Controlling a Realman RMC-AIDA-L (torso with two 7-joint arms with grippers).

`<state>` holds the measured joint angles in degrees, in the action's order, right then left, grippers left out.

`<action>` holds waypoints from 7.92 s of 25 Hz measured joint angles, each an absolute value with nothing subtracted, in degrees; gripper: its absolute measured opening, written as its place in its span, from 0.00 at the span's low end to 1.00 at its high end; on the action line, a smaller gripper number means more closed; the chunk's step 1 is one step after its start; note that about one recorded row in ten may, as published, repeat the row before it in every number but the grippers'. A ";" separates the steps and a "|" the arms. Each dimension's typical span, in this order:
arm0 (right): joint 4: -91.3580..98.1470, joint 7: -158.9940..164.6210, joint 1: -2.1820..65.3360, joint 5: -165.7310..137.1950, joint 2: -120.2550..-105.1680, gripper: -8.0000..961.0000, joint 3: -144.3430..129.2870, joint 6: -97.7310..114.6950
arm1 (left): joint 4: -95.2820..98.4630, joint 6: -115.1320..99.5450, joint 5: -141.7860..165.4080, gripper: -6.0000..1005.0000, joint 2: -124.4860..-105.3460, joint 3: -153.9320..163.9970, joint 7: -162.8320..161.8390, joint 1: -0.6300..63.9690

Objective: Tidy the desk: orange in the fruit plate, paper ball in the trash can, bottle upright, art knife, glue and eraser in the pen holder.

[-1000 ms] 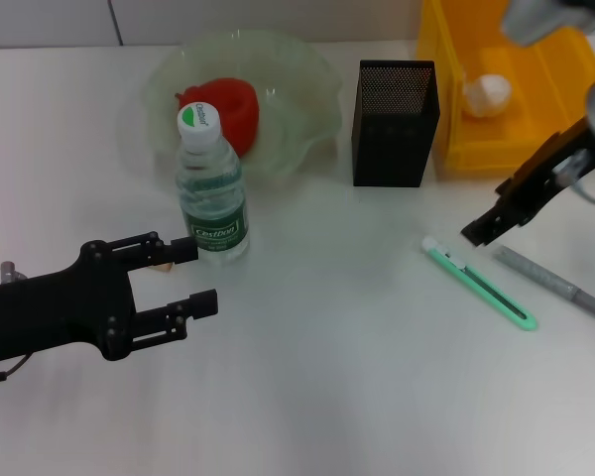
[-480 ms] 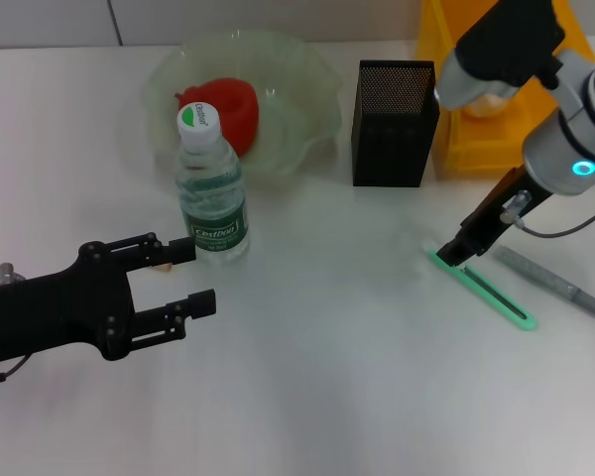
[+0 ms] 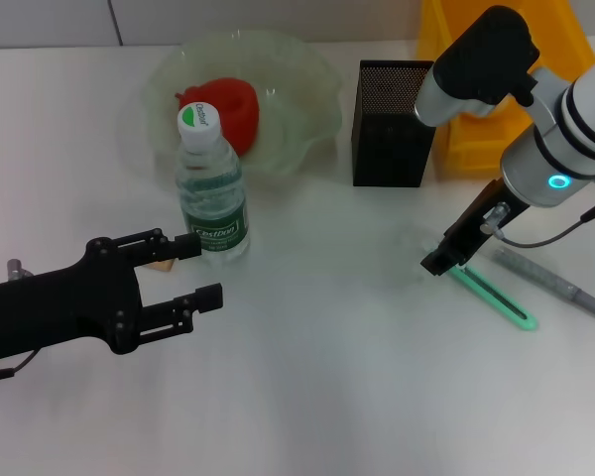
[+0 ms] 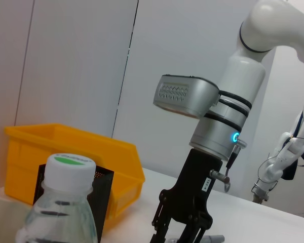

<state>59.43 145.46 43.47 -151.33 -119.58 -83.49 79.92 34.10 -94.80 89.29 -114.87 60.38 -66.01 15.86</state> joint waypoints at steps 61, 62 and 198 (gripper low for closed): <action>82.24 127.37 23.43 -116.71 -119.42 0.10 -68.85 74.91 | 33.49 -95.29 89.21 0.66 -115.75 58.18 -65.60 14.67; 82.24 127.37 23.43 -116.71 -119.42 0.10 -68.85 74.91 | 33.49 -95.30 89.21 0.66 -115.76 58.19 -65.57 14.63; 38.58 77.24 24.29 -118.50 -116.80 0.72 -36.20 102.01 | 54.60 -76.56 147.00 0.57 -118.57 62.07 -107.30 35.11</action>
<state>38.58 77.24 24.29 -118.50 -116.80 -36.20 102.01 54.60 -76.56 147.00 -118.57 62.07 -107.30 35.11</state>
